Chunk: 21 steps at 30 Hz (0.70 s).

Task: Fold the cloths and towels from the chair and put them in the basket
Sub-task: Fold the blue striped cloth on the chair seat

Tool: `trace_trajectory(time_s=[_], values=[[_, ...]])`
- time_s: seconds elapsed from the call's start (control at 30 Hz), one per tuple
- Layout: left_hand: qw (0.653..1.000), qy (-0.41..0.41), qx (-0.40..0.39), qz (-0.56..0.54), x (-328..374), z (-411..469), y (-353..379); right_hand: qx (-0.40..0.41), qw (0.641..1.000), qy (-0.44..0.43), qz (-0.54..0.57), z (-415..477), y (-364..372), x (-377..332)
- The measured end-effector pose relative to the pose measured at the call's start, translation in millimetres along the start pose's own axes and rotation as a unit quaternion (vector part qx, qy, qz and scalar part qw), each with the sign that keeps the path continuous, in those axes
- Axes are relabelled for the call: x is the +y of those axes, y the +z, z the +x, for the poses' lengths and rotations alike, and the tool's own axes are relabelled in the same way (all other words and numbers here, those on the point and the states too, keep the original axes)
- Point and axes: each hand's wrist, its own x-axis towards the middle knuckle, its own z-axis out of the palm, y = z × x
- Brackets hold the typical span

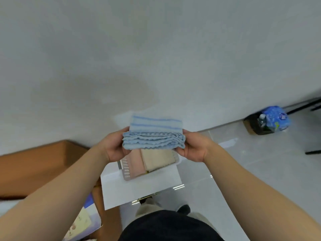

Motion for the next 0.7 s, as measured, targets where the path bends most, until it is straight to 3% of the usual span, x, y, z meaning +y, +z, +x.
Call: trace_trajectory(time_s=[0.3, 0.4, 0.47, 0.53, 0.6, 0.7], values=[[0.995, 0.004, -0.097, 0.000, 7.8, 5.2, 9.9, 0.005, 0.991, -0.069, 0.118, -7.9, -9.7, 36.6], [0.994, -0.012, -0.098, 0.039, 14.1, 7.2, 7.8, 0.007, 0.987, -0.094, 0.131, 2.5, -11.9, 56.2], [0.994, -0.060, -0.050, 0.074, 22.8, 21.0, -7.9, 0.011, 0.985, -0.110, 0.136, 7.6, -9.3, 71.0], [0.986, -0.093, -0.018, 0.136, 33.5, 35.2, -24.6, 0.022, 0.984, -0.117, 0.130, 12.5, -5.9, 85.1], [0.970, -0.119, -0.041, 0.209, 42.2, 43.4, -31.1, 0.028, 0.986, -0.104, 0.129, 19.7, -2.4, 99.4], [0.907, -0.116, -0.084, 0.396, 47.6, 55.9, -36.4, 0.088, 0.985, -0.075, 0.127, 39.9, 2.5, 120.8]])
